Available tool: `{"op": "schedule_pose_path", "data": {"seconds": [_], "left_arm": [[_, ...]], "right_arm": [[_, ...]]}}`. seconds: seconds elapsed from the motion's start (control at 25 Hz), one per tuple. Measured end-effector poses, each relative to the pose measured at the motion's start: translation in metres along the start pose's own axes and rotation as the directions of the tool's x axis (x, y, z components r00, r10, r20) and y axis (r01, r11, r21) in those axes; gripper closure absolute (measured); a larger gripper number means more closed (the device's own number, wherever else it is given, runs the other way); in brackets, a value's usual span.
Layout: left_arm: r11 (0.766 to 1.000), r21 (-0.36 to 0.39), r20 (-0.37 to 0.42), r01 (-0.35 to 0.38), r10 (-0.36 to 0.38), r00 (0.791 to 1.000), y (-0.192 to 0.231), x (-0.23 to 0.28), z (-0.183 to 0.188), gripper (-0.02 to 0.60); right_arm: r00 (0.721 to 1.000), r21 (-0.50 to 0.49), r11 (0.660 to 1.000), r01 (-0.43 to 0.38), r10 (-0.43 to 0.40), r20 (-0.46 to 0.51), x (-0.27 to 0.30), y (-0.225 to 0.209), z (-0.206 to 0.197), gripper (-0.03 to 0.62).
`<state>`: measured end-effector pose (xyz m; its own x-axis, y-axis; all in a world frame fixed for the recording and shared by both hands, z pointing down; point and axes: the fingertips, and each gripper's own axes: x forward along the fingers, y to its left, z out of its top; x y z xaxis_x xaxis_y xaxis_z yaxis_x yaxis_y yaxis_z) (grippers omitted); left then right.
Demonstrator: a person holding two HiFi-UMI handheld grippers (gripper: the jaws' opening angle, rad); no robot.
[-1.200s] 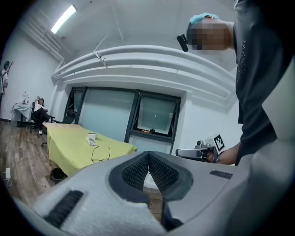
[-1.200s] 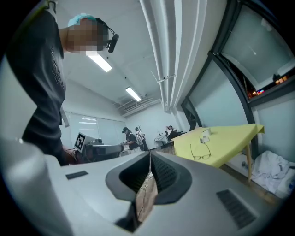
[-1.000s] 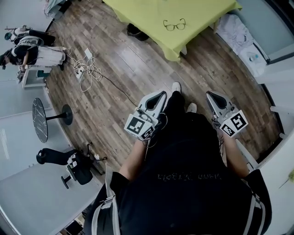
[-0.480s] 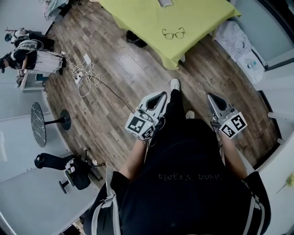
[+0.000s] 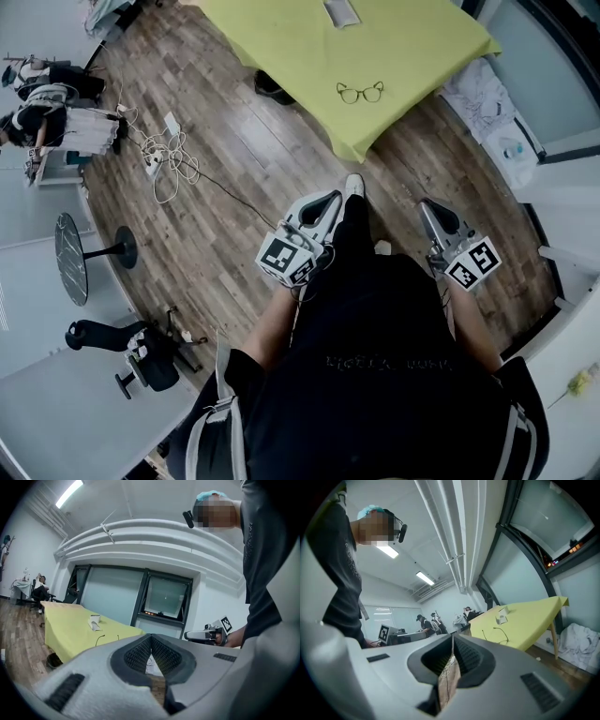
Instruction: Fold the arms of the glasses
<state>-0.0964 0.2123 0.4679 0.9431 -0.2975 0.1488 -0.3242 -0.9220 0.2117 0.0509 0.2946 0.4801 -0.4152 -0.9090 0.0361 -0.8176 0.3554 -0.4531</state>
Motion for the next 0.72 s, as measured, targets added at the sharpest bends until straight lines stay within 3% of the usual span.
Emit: {"op": "schedule_pose_path", "data": {"seconds": [0.72], "left_arm": [[0.995,-0.095,-0.011,0.013,-0.014,1.0,0.141,0.052,0.029,0.563]], "right_arm": [[0.994,0.009,1.0,-0.012,0.013,-0.111,0.151,-0.058,0.04,0.56]]}}
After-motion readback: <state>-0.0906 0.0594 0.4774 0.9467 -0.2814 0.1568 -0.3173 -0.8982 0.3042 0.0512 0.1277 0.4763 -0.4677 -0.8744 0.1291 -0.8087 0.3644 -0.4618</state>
